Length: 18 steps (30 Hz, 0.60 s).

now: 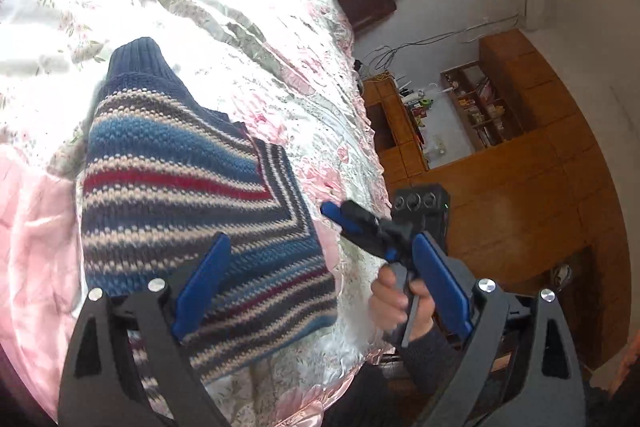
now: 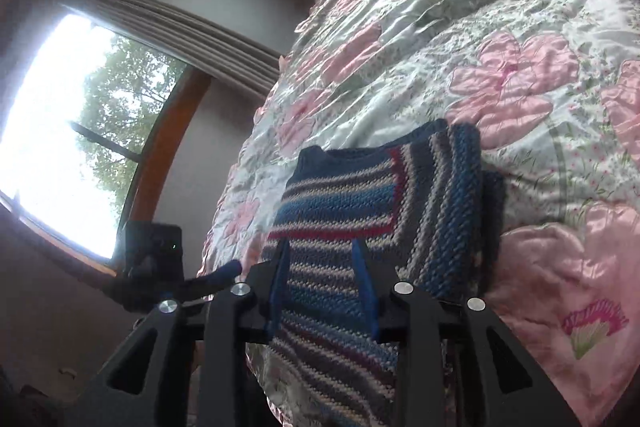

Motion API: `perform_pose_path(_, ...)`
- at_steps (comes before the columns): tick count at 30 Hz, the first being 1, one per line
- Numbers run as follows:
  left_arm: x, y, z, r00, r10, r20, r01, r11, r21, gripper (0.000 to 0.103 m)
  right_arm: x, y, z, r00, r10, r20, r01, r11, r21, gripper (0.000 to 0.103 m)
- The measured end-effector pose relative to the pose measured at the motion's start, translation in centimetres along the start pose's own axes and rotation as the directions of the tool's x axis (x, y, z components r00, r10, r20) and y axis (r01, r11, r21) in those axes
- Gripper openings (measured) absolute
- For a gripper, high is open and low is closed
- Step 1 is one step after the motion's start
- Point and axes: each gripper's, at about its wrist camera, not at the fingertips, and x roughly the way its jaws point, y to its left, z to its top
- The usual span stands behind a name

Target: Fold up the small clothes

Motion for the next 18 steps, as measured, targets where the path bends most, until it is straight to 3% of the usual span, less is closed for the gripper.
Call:
perform_pose_path(2,1.2,2.5,1.3,0.997,0.066,-0.027,-0.067,0.997,-0.050,0.091,1.5,-1.8,-1.0,0.998,-0.042,-0.050,0.043,0.999,0.025,0.031)
perform_pose_path(4,1.2,4.6,1.9,0.996,0.085,-0.020,-0.087,0.992,-0.089,0.086,2.3,-4.4,-1.6,0.994,-0.090,-0.068,0.094,0.994,0.058,0.000)
perform_pose_path(7,1.1,4.8,2.1,0.998,0.063,-0.024,-0.065,0.992,-0.109,0.084,1.6,-7.1,-2.0,0.997,-0.052,-0.060,0.060,0.988,0.142,0.000)
perform_pose_path(10,0.2,3.3,2.1,0.998,0.064,-0.022,-0.066,0.994,-0.083,0.090,-0.8,-4.7,-2.6,0.999,-0.047,-0.015,0.049,0.993,0.104,0.008)
perform_pose_path(13,-0.6,1.3,1.1,0.999,0.045,-0.025,-0.046,0.999,-0.023,0.091,-2.9,-1.9,-4.0,1.000,0.011,0.020,-0.012,0.998,0.060,0.008)
perform_pose_path(16,0.3,2.2,0.2,0.990,0.128,-0.066,-0.130,0.991,-0.021,0.091,-2.4,-2.7,-5.7,1.000,-0.022,-0.010,0.023,0.996,0.087,0.006)
perform_pose_path(18,0.9,3.7,0.1,0.989,0.122,-0.079,-0.127,0.990,-0.059,0.091,-1.4,-4.8,-6.6,0.999,-0.038,-0.037,0.043,0.989,0.145,0.000)
